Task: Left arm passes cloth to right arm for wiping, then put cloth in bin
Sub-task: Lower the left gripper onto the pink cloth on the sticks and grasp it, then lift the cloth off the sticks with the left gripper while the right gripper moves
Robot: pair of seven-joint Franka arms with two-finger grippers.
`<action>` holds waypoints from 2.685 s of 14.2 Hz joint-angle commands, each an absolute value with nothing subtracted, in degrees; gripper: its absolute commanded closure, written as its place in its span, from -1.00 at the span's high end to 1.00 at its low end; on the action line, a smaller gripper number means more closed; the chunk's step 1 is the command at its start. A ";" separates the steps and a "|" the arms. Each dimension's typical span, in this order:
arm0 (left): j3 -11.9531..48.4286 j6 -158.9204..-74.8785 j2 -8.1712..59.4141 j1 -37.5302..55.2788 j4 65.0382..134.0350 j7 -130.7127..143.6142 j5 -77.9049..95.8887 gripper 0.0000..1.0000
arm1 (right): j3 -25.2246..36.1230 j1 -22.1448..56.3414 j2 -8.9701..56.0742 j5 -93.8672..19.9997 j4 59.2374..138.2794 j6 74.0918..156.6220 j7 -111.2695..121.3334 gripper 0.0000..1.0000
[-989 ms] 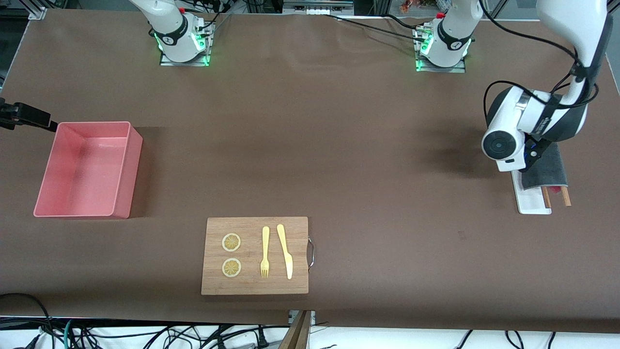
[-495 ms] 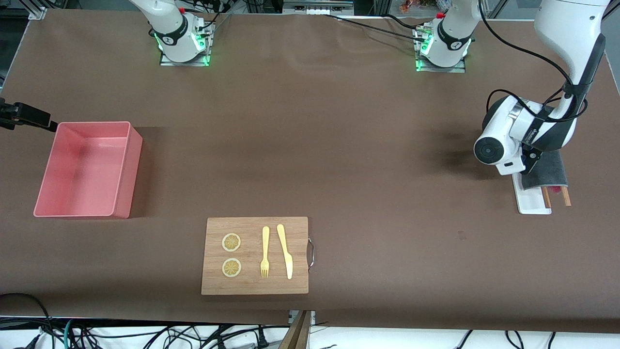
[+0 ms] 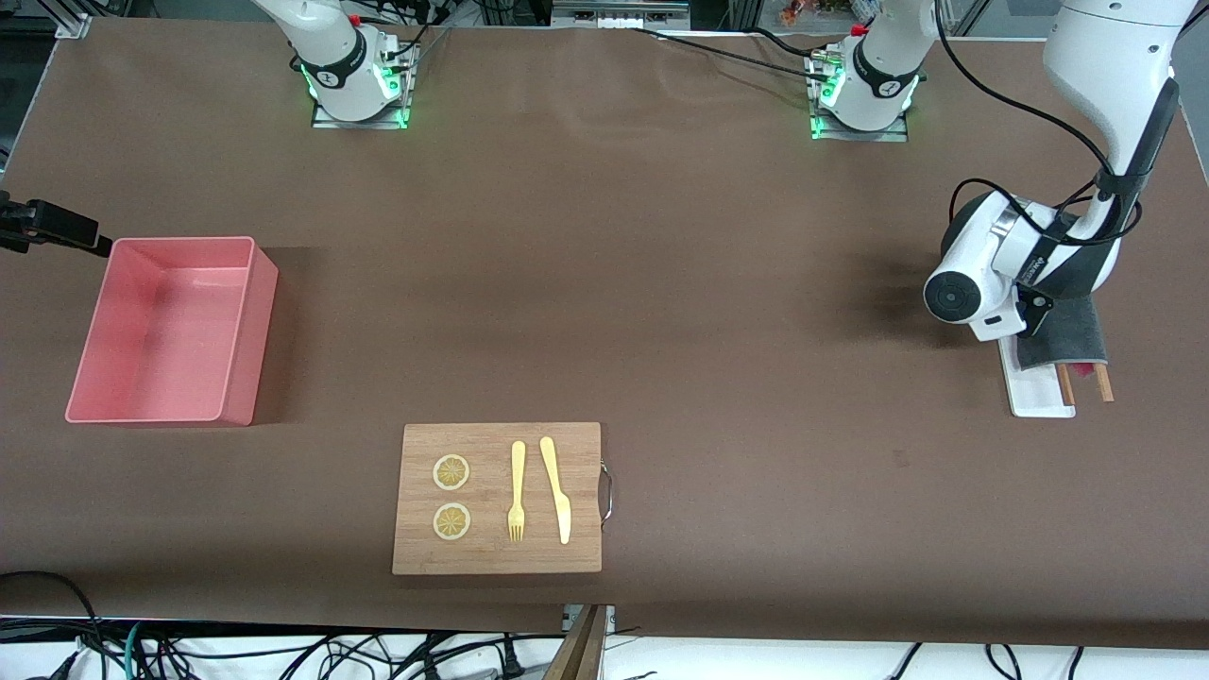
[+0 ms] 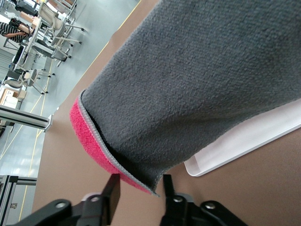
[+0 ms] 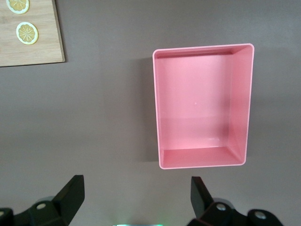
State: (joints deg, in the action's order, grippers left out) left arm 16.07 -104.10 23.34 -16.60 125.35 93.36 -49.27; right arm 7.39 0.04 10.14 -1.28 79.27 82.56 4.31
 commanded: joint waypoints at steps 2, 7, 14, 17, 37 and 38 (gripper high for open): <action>16.35 -104.85 23.99 -18.01 125.77 94.75 -51.50 -0.29 | 7.21 -0.62 10.72 -2.28 77.96 82.00 5.01 1.00; 16.44 -104.77 24.26 -18.63 125.33 94.75 -53.17 -1.00 | 7.29 -0.70 10.72 -3.16 78.05 82.00 4.92 1.00; 16.61 -104.24 24.00 -18.28 125.07 94.31 -53.00 -1.00 | 7.21 -0.26 12.65 -1.50 78.49 81.91 4.66 1.00; 17.92 -101.27 22.77 -17.49 124.55 93.43 -52.56 -1.00 | 7.21 -0.44 13.27 -0.97 78.49 81.91 5.01 1.00; 34.18 -64.60 16.97 -17.66 71.19 31.21 -22.44 -1.00 | 4.24 2.46 20.65 -7.21 81.47 84.72 -6.21 1.00; 34.80 -64.77 16.53 -17.58 71.19 29.81 -19.02 -1.00 | 2.83 2.46 20.92 -7.21 81.47 85.42 -9.37 1.00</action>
State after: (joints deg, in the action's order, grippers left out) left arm 32.96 -65.98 17.39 -17.34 72.52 33.15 -23.33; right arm 4.96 2.11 20.64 -6.58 81.43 84.44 -3.64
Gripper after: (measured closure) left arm 0.982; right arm 0.000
